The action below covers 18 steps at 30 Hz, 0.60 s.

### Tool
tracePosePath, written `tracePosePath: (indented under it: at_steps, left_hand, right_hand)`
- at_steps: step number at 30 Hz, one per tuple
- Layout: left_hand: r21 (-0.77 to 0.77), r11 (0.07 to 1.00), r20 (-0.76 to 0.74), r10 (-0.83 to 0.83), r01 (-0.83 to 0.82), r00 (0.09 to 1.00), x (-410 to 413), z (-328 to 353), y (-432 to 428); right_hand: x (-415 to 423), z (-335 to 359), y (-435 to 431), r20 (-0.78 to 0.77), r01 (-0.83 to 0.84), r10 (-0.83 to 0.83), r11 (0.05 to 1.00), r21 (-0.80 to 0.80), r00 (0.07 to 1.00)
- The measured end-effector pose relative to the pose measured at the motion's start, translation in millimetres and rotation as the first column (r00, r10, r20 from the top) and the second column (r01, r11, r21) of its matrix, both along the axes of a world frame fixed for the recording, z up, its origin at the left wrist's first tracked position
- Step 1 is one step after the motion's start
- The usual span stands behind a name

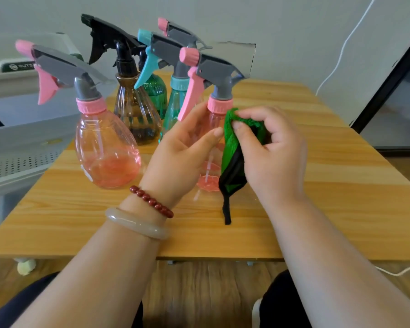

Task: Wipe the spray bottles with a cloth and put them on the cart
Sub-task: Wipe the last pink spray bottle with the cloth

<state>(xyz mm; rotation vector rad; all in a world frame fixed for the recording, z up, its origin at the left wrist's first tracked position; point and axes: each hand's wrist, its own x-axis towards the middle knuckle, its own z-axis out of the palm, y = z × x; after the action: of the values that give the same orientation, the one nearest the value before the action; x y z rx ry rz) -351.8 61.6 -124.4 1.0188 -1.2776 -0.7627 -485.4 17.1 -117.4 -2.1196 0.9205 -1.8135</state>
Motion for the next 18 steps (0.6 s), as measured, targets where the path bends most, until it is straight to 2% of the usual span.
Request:
tracePosePath:
  at_steps: [3, 6, 11, 15, 16, 18]
  left_hand:
    - [0.001, 1.0, 0.02, -0.009, 0.009, 1.0, -0.9, -3.0, -0.6]
    - [-0.004, 1.0, 0.009, -0.009, 0.009, 1.0, -4.0, -4.3, 0.4]
    - [-0.04, 0.998, -0.002, 0.045, -0.045, 0.999, -8.1, 0.8, 4.2]
    - [-0.099, 0.976, 0.114, 0.204, -0.193, 0.972, -10.9, 0.0, 0.3]
    - [-0.099, 0.973, 0.134, 0.22, -0.208, 0.966, -11.1, -1.2, -1.2]
    - [-0.101, 0.973, 0.149, 0.222, -0.209, 0.964, -10.7, -1.4, -2.5]
  right_hand:
    - [5.9, 7.5, 5.6, 0.122, 0.018, -0.026, 0.997, 0.071, 0.992]
    - [16.2, 8.2, 8.5, 0.285, -0.074, 0.014, 0.977, 0.2, 0.958]
    - [16.2, 4.0, -0.5, 0.275, -0.155, 0.039, 0.897, 0.413, 0.961]
    - [13.6, 14.0, 4.9, 0.406, -0.28, 0.131, 0.901, 0.332, 0.904]
    - [14.3, 13.5, 7.7, 0.412, -0.313, 0.172, 0.899, 0.306, 0.895]
    - [17.5, 8.1, 12.5, 0.323, -0.311, 0.22, 0.912, 0.266, 0.921]
